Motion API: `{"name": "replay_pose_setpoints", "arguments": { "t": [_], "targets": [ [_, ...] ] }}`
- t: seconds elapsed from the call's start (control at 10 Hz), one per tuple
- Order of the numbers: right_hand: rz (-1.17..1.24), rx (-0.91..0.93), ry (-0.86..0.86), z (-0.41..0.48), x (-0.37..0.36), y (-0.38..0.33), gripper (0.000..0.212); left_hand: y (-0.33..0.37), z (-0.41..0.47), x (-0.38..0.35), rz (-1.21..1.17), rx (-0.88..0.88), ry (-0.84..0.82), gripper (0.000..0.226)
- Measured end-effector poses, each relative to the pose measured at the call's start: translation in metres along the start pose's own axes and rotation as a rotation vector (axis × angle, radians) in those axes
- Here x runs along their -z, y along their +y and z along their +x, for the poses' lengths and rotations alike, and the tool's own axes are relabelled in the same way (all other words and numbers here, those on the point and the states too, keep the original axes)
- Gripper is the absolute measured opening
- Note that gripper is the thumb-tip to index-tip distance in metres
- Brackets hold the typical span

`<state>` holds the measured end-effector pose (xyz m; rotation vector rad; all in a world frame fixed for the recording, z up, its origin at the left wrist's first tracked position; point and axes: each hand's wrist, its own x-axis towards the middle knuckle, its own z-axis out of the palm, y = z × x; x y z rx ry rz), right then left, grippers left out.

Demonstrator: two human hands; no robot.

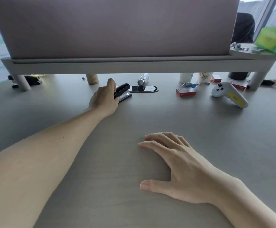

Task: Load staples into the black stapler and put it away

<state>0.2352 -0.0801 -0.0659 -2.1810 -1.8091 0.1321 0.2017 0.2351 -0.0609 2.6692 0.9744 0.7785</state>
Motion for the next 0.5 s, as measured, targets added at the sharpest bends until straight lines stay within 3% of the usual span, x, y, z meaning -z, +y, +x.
{"name": "replay_pose_setpoints", "arguments": {
  "t": [0.4,0.5],
  "targets": [
    [0.0,-0.015,-0.021,0.0,0.001,0.0,0.095,-0.002,-0.002,0.001,-0.034,-0.003,-0.047,0.034],
    [-0.01,-0.014,-0.042,-0.001,0.003,-0.002,0.094,0.0,-0.011,0.012,-0.104,-0.073,0.021,0.039]
  ]
}}
